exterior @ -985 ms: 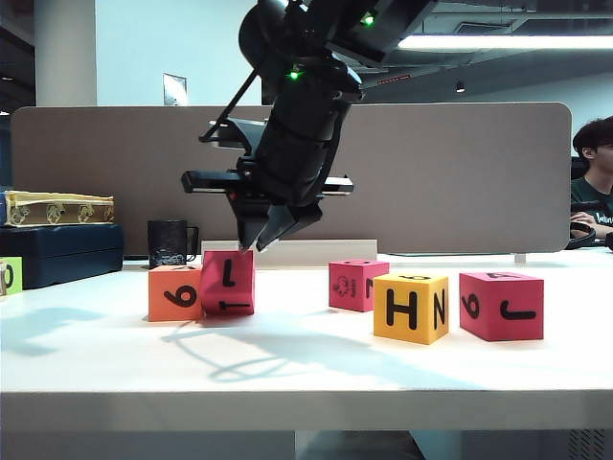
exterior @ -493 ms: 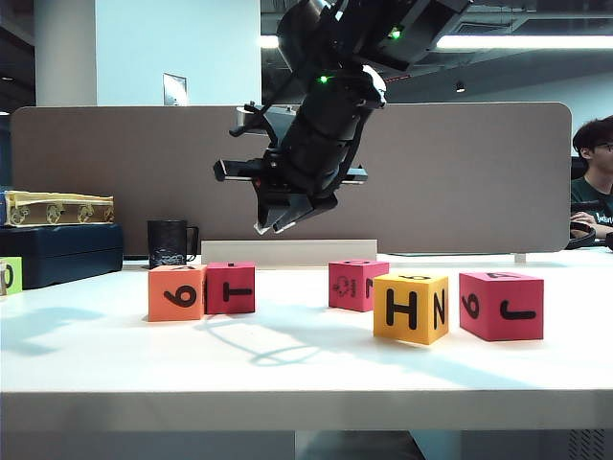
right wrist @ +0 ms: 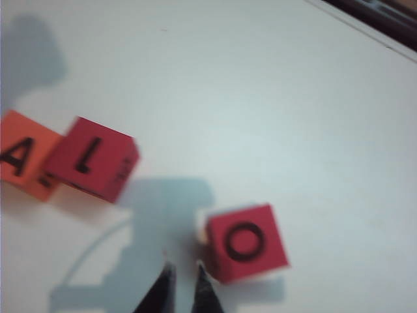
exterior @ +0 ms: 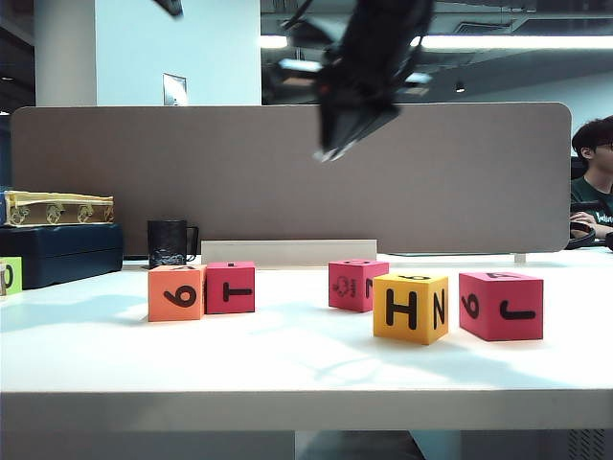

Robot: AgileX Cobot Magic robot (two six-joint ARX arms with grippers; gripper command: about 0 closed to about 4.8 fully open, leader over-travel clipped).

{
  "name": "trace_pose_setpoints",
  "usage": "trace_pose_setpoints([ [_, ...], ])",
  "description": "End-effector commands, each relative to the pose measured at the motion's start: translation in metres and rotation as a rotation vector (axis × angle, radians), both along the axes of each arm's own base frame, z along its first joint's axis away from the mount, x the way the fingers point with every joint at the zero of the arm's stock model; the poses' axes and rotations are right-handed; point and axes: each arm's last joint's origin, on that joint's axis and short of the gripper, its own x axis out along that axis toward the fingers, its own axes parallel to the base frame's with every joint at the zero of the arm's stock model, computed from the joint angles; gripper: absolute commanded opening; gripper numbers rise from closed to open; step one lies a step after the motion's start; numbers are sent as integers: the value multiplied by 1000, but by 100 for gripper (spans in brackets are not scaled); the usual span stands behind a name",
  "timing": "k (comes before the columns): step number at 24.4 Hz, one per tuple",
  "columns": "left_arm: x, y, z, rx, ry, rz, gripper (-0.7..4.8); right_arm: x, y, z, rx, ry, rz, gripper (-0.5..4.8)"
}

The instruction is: Select the appropriate blocks from the scattered letter blocks on the table and arrange them in a row to spell out "ALOHA".

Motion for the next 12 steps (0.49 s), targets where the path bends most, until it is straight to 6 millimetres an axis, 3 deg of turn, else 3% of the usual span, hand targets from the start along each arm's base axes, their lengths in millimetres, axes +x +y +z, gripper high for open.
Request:
trace_pose_setpoints([
  [1, 12, -7, -13, -29, 66, -21, -6, -5, -25, 5, -65, 80, -55, 39],
  [7, 32, -21, -37, -141, 180, -173, 4, -12, -57, 6, -134, 226, -173, 39],
  [9, 41, -28, -47, -173, 203, -248, 4, -22, -64, 19, -142, 195, -196, 39],
  [10, 49, -33, -55, -202, 214, -287, 3, -33, -70, 35, -113, 153, -197, 38],
  [11, 55, -35, -59, -216, 216, -295, 3, -42, -75, 47, -89, 119, -197, 0],
  [12, 60, -38, -63, -231, 217, -286, 3, -47, -78, 54, -73, 101, -195, -6],
])
